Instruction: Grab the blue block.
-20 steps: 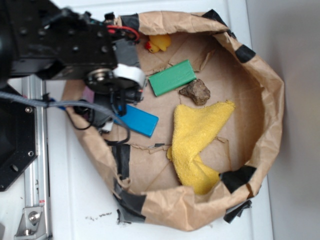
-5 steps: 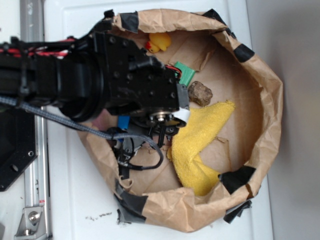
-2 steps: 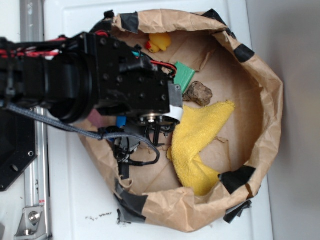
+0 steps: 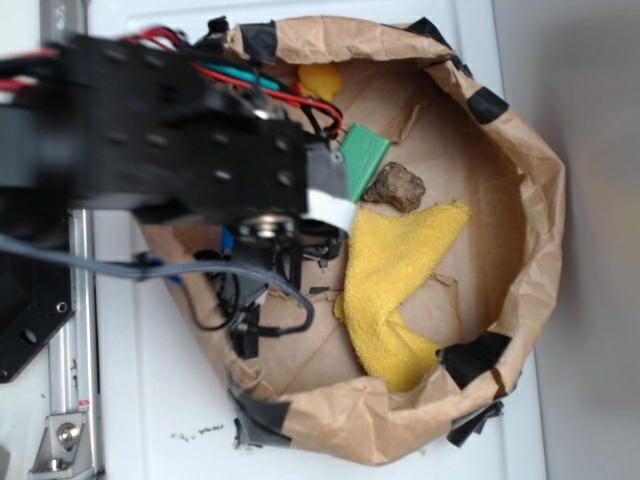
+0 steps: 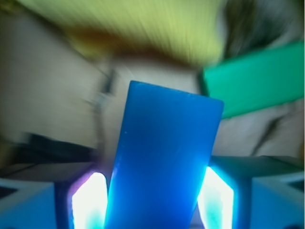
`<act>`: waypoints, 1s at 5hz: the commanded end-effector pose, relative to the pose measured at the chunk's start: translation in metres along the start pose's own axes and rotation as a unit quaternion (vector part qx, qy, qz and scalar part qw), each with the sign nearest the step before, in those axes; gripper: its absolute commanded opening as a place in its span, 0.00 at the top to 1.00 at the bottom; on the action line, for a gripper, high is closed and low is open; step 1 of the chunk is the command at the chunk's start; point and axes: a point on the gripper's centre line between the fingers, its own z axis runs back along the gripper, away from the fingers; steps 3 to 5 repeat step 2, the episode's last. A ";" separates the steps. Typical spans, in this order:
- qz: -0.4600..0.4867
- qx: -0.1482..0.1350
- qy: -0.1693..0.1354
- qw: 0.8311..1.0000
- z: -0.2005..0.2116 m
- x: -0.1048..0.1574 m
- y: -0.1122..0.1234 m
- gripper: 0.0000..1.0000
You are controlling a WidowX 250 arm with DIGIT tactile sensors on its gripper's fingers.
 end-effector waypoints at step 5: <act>0.090 0.001 -0.078 0.993 0.086 0.020 0.009 1.00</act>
